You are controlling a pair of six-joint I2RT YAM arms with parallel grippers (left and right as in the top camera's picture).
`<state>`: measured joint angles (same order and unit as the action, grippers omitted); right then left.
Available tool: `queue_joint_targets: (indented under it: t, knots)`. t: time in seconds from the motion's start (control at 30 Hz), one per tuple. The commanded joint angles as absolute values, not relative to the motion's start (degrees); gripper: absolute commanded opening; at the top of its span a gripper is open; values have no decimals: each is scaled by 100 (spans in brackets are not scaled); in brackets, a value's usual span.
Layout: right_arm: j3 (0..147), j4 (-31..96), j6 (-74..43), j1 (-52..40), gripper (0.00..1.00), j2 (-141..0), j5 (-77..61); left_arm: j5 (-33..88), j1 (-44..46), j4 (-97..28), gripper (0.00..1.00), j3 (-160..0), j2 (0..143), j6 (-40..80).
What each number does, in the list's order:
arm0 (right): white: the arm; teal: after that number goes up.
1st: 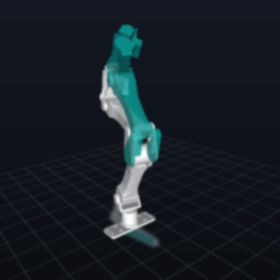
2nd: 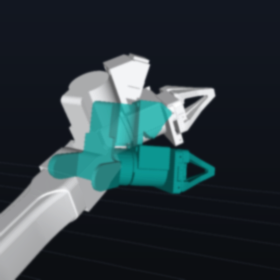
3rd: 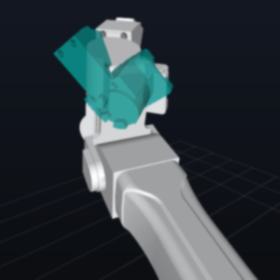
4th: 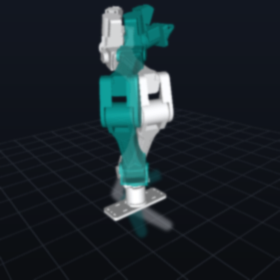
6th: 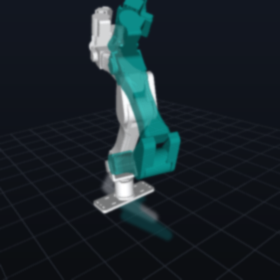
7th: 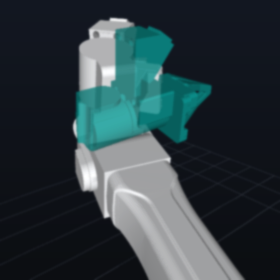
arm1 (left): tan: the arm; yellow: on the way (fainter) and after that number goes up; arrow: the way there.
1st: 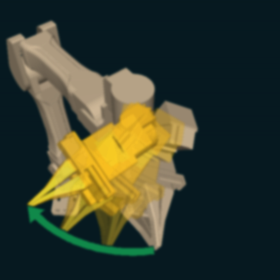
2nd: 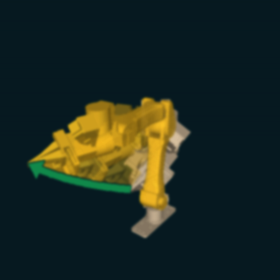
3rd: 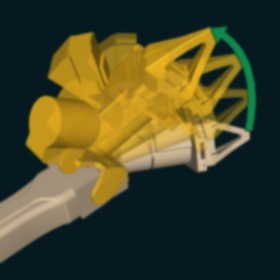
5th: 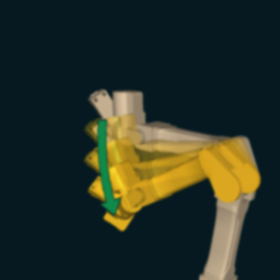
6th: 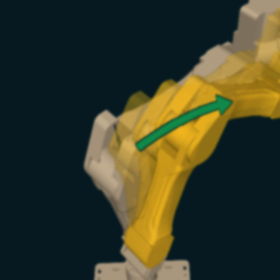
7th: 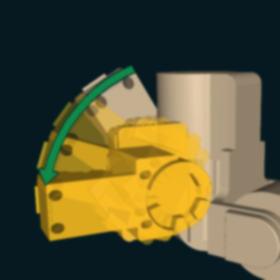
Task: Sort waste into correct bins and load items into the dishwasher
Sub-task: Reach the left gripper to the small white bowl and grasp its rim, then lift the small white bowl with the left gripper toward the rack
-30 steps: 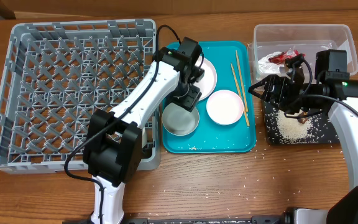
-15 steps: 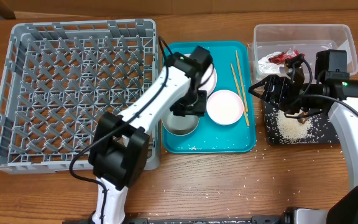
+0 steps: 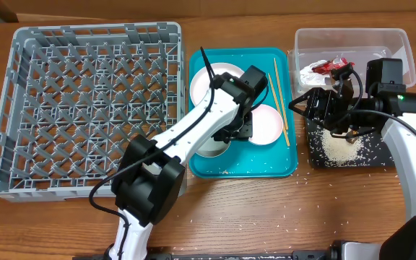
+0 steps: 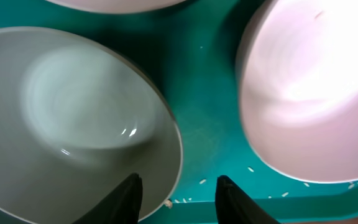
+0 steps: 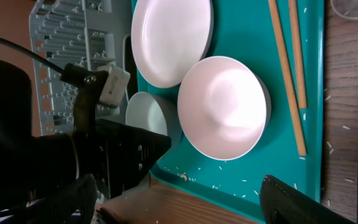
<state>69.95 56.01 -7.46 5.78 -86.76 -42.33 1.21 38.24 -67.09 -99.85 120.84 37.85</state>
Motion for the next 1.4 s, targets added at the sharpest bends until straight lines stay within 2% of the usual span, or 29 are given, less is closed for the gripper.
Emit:
queue_joint_targets:
  t: [0.0, 0.1, 0.3, 0.37, 0.43, 0.77, 0.9, 1.0, 1.23, 1.37]
  knots:
    - [7019, 5592, -701, 550, 85, -8702, -4200, -45, 3837, -6698, 40, -9891, 12151, 3944]
    - [7019, 5590, -701, 550, 85, -8702, -4200, -198, 3839, -6696, 40, -9891, 12151, 3752]
    - [7019, 5599, -698, 550, 85, -8702, -4198, -576, 3618, -6626, 61, -9894, 12149, 3371]
    - [7019, 5592, -698, 550, 85, -8702, -4198, -567, 3496, -6523, 75, -9894, 12149, 2926]
    - [7019, 5586, -698, 550, 85, -8702, -4200, -534, 3347, -6462, 77, -9894, 12149, 2423]
    - [7019, 5583, -698, 548, 85, -8702, -4200, -414, 2622, -6296, 75, -9870, 12151, 351]
    - [7019, 5590, -701, 550, 86, -8702, -4198, -19, 2530, -6300, 65, -9859, 12151, -469]
    - [7019, 5590, -701, 550, 85, -8702, -4198, 158, 2536, -6294, 59, -9835, 12151, -521]
    - [7019, 5590, -701, 550, 85, -8702, -4198, 193, 2563, -6149, 56, -9502, 12151, -539]
    - [7019, 5592, -698, 550, 85, -8702, -4195, 174, 2563, -6069, 47, -9288, 12151, -567]
